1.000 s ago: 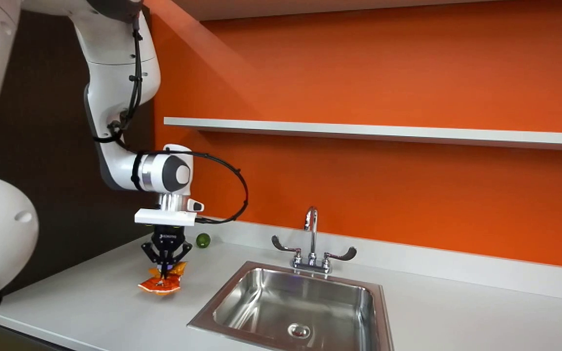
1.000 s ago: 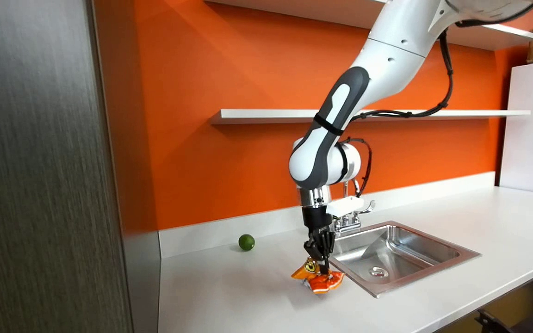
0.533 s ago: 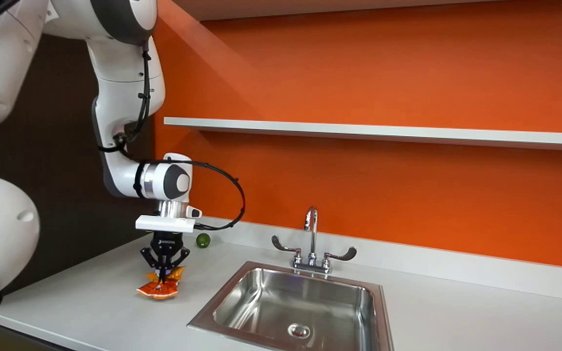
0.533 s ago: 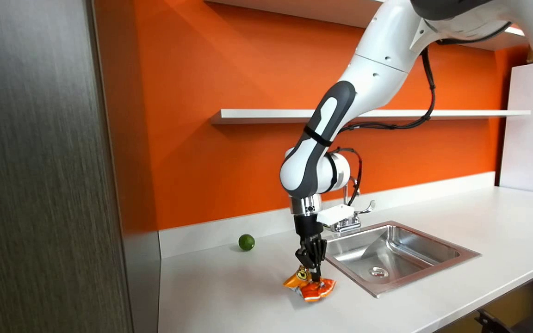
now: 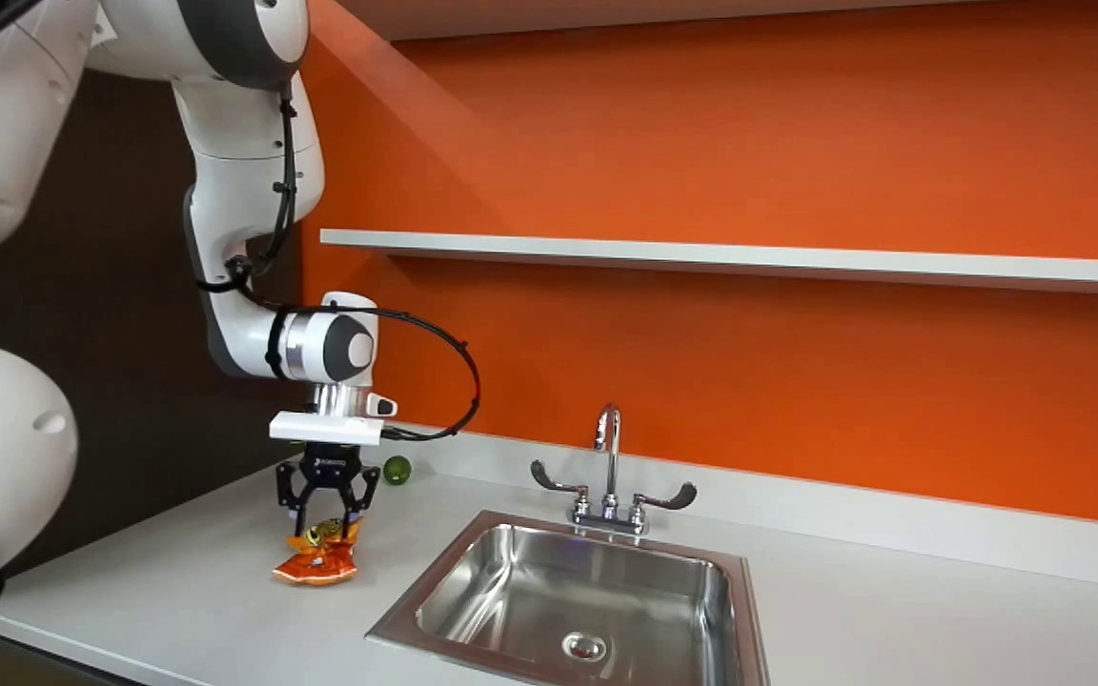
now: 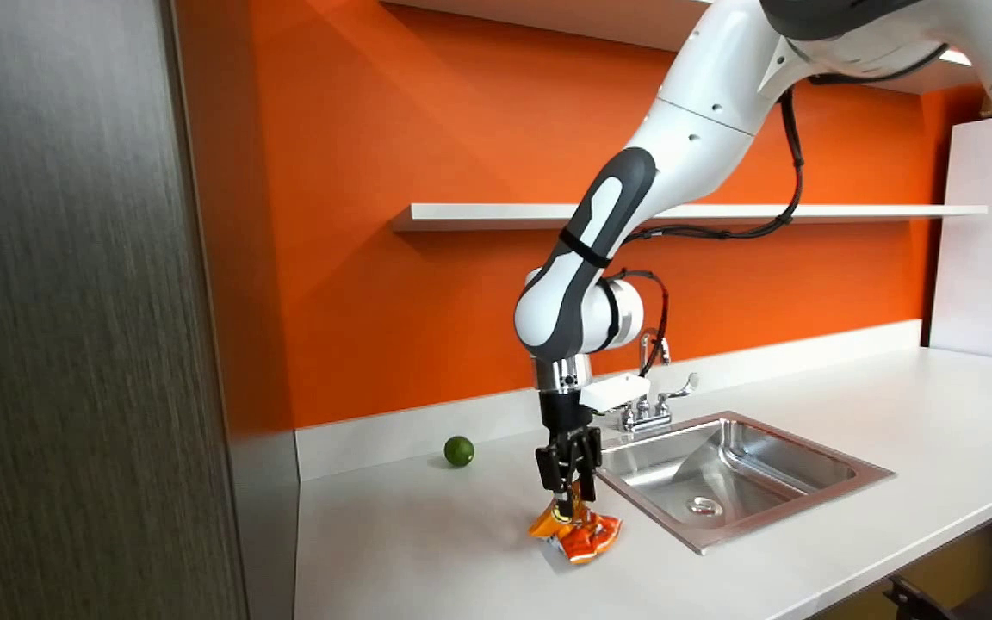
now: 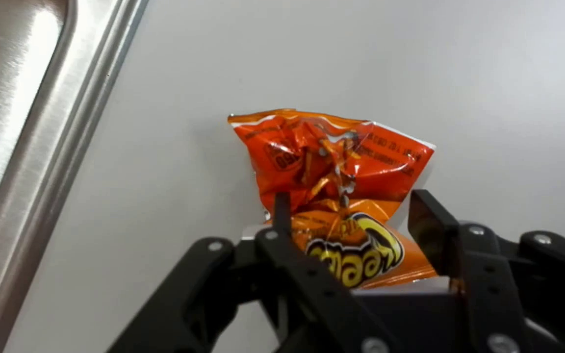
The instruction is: Remove the snack packet from the sink
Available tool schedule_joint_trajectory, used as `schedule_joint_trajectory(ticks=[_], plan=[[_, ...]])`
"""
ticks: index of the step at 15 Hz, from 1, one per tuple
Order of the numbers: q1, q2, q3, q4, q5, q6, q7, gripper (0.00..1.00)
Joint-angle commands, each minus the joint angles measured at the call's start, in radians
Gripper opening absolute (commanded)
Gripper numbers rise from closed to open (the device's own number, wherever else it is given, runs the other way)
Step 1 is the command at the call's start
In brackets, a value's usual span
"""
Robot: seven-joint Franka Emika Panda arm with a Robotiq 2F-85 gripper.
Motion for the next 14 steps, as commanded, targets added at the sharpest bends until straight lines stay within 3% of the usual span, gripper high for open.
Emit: schedule_joint_trajectory(ticks=[1, 2, 14], plan=[[-0.01, -0.069, 0.019, -0.019, 0.02, -0.04, 0.035, 0.95], [-0.011, -0.086, 0.021, -0.028, 0.029, -0.039, 0.04, 1.0], [0.0, -0.409, 0.022, -0.251, 0.157, -0.028, 0.12, 1.0]])
